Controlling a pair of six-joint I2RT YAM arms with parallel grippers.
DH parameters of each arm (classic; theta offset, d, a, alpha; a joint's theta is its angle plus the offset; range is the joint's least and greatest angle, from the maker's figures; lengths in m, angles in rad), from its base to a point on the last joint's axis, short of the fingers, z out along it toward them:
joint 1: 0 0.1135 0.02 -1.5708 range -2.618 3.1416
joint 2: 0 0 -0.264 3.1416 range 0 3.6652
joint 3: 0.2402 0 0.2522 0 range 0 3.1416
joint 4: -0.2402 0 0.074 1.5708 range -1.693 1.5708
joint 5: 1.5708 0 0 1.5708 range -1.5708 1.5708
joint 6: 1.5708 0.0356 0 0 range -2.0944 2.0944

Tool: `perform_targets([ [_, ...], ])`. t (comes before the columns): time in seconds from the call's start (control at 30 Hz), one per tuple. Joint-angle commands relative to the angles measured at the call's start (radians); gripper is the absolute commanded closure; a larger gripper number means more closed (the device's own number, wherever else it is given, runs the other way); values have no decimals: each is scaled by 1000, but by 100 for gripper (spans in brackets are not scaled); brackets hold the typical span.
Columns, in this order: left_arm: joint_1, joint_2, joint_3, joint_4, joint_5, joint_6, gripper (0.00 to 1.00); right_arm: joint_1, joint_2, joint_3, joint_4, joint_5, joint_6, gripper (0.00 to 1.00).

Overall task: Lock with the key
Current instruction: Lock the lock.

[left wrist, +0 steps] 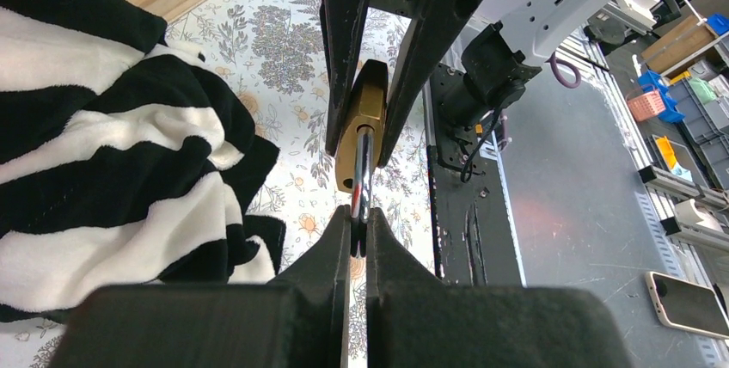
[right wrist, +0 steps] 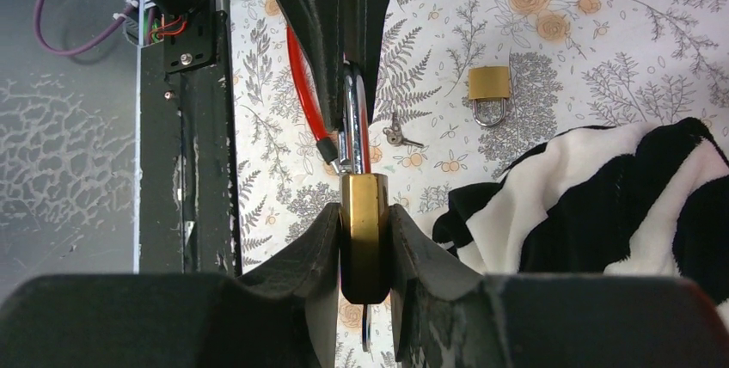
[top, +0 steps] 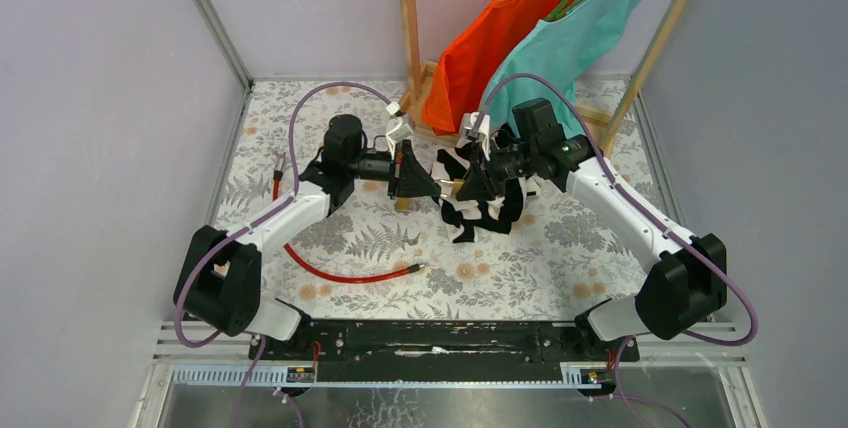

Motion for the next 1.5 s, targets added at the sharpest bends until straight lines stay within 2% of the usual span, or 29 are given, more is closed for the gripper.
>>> perform_targets([
  [0.0, -78, 14, -1, 118, 16, -27, 100, 11, -11, 49, 160, -106, 67, 100],
  [0.6, -177, 58, 3, 181, 73, -84, 100, 31, -4, 47, 165, -92, 48, 100],
  [0.67, -185, 77, 3, 240, 107, -146, 100, 35, -11, 36, 181, -60, 37, 100],
  [0.83, -192, 99, -55, 551, 131, -375, 100, 35, -31, 7, 205, 36, 2, 100],
  [0.97, -192, 99, -59, 575, 127, -406, 100, 36, -42, 1, 203, 96, -27, 100],
  [1.1, -192, 94, -46, 476, 99, -341, 100, 35, -45, 8, 198, 75, -21, 100],
  [1.23, -192, 75, -20, 296, 77, -177, 100, 34, -26, 51, 107, 11, -84, 100],
  [1.37, -189, 35, 94, -180, 17, 193, 100, 23, -12, 96, -40, 13, -207, 100],
  [1.47, -184, 27, 132, -300, 1, 297, 100, 2, -9, 107, -73, 5, -232, 100],
])
